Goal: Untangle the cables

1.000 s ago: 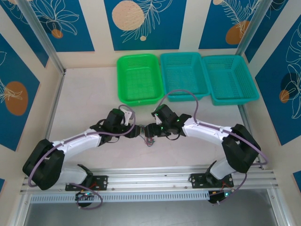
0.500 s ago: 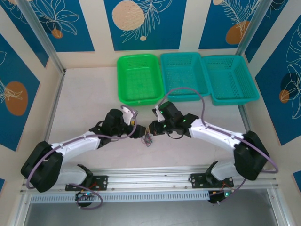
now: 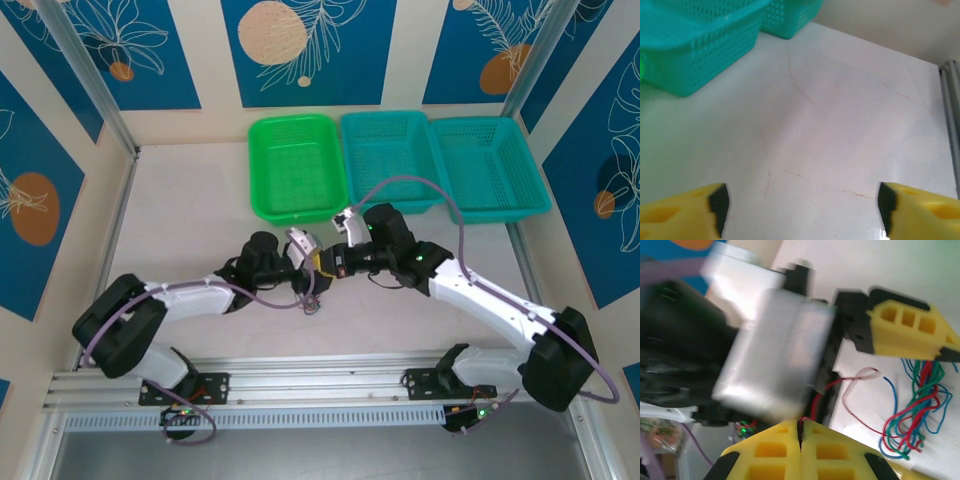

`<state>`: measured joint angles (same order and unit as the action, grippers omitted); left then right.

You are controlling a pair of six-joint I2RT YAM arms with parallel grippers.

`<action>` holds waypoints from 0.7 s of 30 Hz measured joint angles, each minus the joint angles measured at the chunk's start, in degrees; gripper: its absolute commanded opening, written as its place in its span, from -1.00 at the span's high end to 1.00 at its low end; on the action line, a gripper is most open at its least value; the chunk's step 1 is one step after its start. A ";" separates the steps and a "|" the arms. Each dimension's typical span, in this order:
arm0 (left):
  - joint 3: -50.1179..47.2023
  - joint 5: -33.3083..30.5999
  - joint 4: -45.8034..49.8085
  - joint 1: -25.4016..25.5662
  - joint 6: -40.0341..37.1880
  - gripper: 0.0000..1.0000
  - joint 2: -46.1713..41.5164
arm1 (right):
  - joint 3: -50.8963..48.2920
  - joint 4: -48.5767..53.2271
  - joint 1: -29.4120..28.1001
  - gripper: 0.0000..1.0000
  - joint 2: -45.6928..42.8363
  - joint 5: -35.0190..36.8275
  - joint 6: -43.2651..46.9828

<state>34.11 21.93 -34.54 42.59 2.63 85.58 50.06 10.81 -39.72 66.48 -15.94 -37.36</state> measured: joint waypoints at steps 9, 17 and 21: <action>-3.91 -4.24 -0.92 0.20 8.26 1.00 0.11 | -3.78 -5.73 7.50 0.88 -11.69 0.09 -5.68; -3.80 -6.16 1.33 0.20 17.31 1.00 -8.39 | -12.44 -8.59 3.91 -0.43 -11.23 8.26 0.59; -1.81 -7.69 2.23 0.17 21.42 1.00 -10.29 | -22.18 -16.15 0.87 -0.40 -10.12 13.18 6.32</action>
<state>32.29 14.24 -32.32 42.76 24.05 75.29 27.88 -5.34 -38.85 56.36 -2.76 -31.05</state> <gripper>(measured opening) 0.059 0.699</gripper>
